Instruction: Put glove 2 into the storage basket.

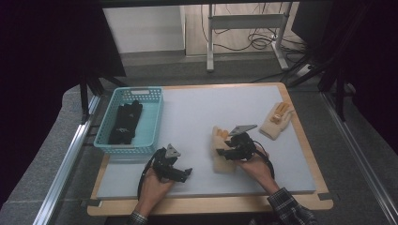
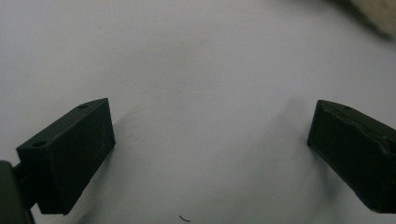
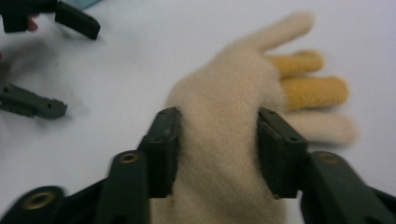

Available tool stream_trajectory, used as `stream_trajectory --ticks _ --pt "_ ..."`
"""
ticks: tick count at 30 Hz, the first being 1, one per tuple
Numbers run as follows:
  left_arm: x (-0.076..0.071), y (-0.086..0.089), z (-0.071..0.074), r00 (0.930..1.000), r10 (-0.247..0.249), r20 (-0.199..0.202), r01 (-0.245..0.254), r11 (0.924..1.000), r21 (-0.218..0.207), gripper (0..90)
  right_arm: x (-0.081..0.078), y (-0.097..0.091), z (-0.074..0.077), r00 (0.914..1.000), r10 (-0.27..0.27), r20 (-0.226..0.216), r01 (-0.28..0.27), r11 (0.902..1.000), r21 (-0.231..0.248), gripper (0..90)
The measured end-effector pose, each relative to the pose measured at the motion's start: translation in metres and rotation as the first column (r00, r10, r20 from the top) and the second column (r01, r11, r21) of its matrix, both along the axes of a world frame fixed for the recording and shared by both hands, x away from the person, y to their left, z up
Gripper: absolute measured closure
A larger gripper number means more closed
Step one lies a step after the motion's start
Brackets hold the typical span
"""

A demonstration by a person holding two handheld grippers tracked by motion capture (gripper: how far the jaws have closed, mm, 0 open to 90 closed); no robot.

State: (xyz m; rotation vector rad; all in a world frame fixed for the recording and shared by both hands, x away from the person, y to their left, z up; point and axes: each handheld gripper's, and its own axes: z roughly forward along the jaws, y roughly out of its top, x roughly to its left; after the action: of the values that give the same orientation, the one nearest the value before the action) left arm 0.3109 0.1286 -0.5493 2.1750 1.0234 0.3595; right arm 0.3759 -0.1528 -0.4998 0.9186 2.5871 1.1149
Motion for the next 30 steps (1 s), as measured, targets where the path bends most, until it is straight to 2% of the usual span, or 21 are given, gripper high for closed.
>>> stream_trajectory --ticks 3,5,7,10,14,18,21,22,24,26,29,30 --pt "0.0 0.0 0.0 1.0 0.0 0.001 0.0 1.0 0.001 0.9 0.001 -0.003 0.003 0.9998 -0.01 0.017 0.01 0.9999 0.008 40.7" --pt "0.0 0.0 0.0 1.0 0.0 0.0 0.0 1.0 0.0 0.9 0.004 -0.01 0.009 0.9991 -0.033 0.027 0.033 0.999 0.03 40.2" --pt "0.0 0.0 0.0 1.0 0.0 0.0 0.0 1.0 0.0 0.9 0.008 -0.016 0.013 0.998 -0.049 0.041 0.048 0.9984 0.029 40.8" --pt "0.0 0.0 0.0 1.0 0.0 0.0 0.0 1.0 0.0 0.9 0.015 -0.028 0.016 0.9958 -0.081 0.043 0.08 0.9963 0.032 48.5" --pt "0.0 0.0 0.0 1.0 0.0 -0.001 0.0 1.0 -0.001 1.0 0.021 -0.038 0.011 0.9952 -0.096 0.017 0.096 0.9951 0.023 60.6" --pt "0.0 0.0 0.0 1.0 0.0 0.0 0.0 1.0 -0.001 1.0 0.021 -0.035 -0.002 0.9967 -0.077 -0.025 0.078 0.9967 0.024 60.2" --pt "0.0 0.0 0.0 1.0 0.0 0.0 0.0 1.0 -0.001 1.0 0.016 -0.025 -0.015 0.9975 -0.064 -0.03 0.063 0.9973 -0.039 60.2" --pt "0.0 0.0 0.0 1.0 0.0 0.0 0.0 1.0 -0.001 1.0 0.014 -0.023 -0.018 0.9976 -0.064 -0.028 0.062 0.9967 -0.051 61.8" --pt "0.0 0.0 0.0 1.0 -0.001 0.0 0.001 1.0 0.0 1.0 0.009 -0.022 -0.023 0.9974 -0.057 -0.042 0.056 0.9981 -0.025 72.5" --pt "0.0 0.0 0.0 1.0 -0.001 0.0 0.001 1.0 0.001 1.0 0.005 -0.02 -0.023 0.9982 -0.049 -0.035 0.048 0.9985 -0.025 81.8" --pt "0.0 0.0 0.0 1.0 -0.001 0.0 0.001 1.0 0.0 1.0 -0.001 -0.015 -0.017 0.9988 -0.049 0.004 0.049 0.997 -0.061 85.3" --pt "0.0 0.0 0.0 1.0 -0.001 0.0 0.001 1.0 0.001 1.0 -0.003 -0.014 -0.013 0.9988 -0.043 0.021 0.044 0.9976 -0.053 85.9"
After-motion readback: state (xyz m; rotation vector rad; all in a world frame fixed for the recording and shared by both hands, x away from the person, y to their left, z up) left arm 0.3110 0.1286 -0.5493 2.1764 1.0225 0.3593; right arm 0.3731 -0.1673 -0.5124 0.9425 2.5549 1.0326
